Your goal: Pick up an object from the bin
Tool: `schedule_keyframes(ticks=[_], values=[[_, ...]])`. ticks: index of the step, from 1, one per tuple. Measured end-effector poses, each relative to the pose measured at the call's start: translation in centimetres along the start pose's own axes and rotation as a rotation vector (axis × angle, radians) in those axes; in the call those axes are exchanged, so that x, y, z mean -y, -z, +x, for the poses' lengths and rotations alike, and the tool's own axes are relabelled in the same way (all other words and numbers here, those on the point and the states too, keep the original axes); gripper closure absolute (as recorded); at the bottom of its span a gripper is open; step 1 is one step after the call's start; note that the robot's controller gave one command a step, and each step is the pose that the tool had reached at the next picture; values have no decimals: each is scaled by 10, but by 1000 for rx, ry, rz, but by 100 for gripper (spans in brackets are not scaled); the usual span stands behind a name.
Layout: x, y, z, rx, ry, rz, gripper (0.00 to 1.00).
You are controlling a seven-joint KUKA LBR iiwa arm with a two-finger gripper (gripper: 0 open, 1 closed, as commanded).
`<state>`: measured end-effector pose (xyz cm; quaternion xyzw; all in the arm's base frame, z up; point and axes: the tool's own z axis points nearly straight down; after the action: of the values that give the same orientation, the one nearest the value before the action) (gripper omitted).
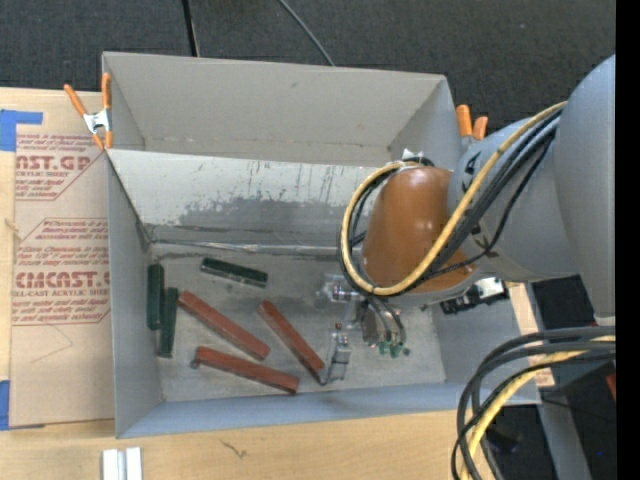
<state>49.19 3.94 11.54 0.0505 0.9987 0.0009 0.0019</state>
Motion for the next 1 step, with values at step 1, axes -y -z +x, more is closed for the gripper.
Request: schedule_keyframes(ticks=[1], values=[[-5,-39,0,-7,-79,1,0]])
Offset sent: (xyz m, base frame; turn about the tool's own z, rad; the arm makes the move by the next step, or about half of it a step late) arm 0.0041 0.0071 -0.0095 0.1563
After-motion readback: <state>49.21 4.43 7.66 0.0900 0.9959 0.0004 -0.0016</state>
